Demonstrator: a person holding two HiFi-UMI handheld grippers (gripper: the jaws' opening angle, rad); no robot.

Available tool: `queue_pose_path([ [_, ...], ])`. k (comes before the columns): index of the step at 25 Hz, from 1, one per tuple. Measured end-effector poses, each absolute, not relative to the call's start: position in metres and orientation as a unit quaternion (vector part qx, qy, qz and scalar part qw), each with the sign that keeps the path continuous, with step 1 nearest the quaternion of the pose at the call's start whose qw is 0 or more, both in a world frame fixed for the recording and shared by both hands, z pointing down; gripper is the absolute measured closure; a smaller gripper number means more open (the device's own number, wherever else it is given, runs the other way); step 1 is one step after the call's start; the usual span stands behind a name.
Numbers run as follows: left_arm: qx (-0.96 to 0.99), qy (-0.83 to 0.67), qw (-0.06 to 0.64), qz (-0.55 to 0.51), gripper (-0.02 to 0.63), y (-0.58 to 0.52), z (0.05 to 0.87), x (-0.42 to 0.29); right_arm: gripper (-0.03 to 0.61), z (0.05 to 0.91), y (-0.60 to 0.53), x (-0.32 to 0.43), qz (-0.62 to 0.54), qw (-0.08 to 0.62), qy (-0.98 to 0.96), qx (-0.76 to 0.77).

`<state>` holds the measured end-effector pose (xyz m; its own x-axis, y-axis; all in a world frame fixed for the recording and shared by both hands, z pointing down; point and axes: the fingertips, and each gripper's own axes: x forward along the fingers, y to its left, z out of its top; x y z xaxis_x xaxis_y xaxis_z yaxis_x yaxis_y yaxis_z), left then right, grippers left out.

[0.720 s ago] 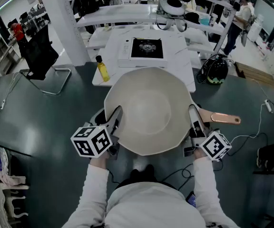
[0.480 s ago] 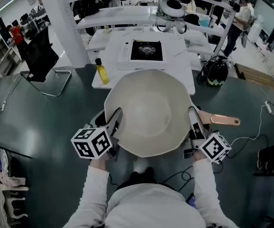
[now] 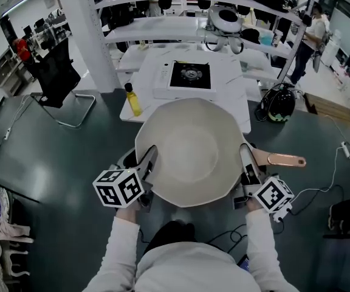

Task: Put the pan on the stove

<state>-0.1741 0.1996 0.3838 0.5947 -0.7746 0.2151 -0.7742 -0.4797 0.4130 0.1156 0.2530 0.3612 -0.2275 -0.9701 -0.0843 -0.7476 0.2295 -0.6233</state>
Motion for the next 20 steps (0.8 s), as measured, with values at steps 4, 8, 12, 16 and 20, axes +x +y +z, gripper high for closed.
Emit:
queue_pose_path([
  [4, 0.859, -0.453, 0.238, 0.001, 0.442, 0.190, 0.382, -0.169, 0.339, 0.359, 0.241, 0.120, -0.233, 0.237, 0.751, -0.571],
  [8, 0.857, -0.455, 0.241, 0.004, 0.442, 0.177, 0.382, -0.166, 0.339, 0.352, 0.226, 0.122, -0.225, 0.240, 0.758, -0.563],
  [12, 0.858, -0.453, 0.241, 0.005, 0.442, 0.154, 0.384, -0.158, 0.339, 0.357, 0.205, 0.130, -0.229, 0.239, 0.755, -0.567],
  [16, 0.861, -0.448, 0.243, 0.006, 0.443, 0.121, 0.389, -0.148, 0.339, 0.359, 0.175, 0.138, -0.225, 0.237, 0.755, -0.568],
  [20, 0.861, -0.443, 0.250, 0.008, 0.443, 0.079, 0.398, -0.141, 0.340, 0.368, 0.136, 0.145, -0.233, 0.236, 0.747, -0.576],
])
